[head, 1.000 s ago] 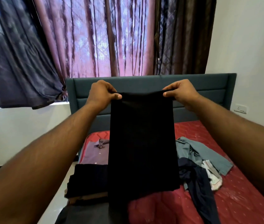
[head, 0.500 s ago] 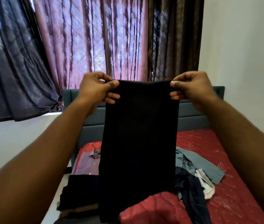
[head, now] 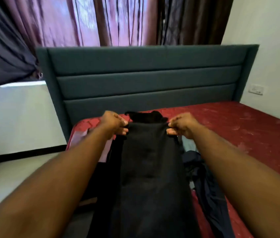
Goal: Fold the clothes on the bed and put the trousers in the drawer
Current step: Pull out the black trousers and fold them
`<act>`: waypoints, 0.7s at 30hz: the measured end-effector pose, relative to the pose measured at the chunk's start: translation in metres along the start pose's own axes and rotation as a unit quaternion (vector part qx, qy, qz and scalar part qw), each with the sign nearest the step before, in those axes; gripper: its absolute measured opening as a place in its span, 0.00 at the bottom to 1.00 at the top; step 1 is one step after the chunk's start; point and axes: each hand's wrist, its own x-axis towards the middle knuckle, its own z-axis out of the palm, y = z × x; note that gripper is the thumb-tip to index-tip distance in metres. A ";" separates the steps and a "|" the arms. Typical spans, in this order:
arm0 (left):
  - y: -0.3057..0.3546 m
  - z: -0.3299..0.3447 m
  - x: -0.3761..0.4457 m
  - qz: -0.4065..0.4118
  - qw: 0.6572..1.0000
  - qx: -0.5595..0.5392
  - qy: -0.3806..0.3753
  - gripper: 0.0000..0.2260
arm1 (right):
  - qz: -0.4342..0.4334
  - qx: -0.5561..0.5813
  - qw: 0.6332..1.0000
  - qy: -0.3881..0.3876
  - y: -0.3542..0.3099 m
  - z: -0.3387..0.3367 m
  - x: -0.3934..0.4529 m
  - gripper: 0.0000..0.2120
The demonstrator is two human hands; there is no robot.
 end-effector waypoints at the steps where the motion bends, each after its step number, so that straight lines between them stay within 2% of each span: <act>1: -0.036 0.016 0.024 -0.032 0.999 0.001 0.000 0.13 | 0.031 0.000 1.000 0.003 0.038 0.010 0.030 0.11; 3: -0.096 0.039 0.062 -0.082 0.996 0.001 0.018 0.14 | 0.077 -0.003 0.997 0.005 0.100 0.024 0.072 0.11; 6: -0.171 0.073 0.134 -0.105 0.993 -0.002 0.048 0.14 | 0.099 -0.003 0.995 0.019 0.169 0.038 0.143 0.12; 10: -0.222 0.102 0.191 -0.118 0.992 -0.009 0.040 0.12 | 0.103 -0.015 0.994 0.043 0.213 0.043 0.198 0.10; 16: -0.226 0.121 0.214 -0.126 0.990 -0.057 -0.004 0.09 | 0.086 0.013 0.995 0.052 0.224 0.042 0.227 0.10; 21: -0.188 0.101 0.166 -0.113 0.978 -0.177 -0.012 0.07 | 0.041 0.070 0.995 0.053 0.199 0.032 0.173 0.06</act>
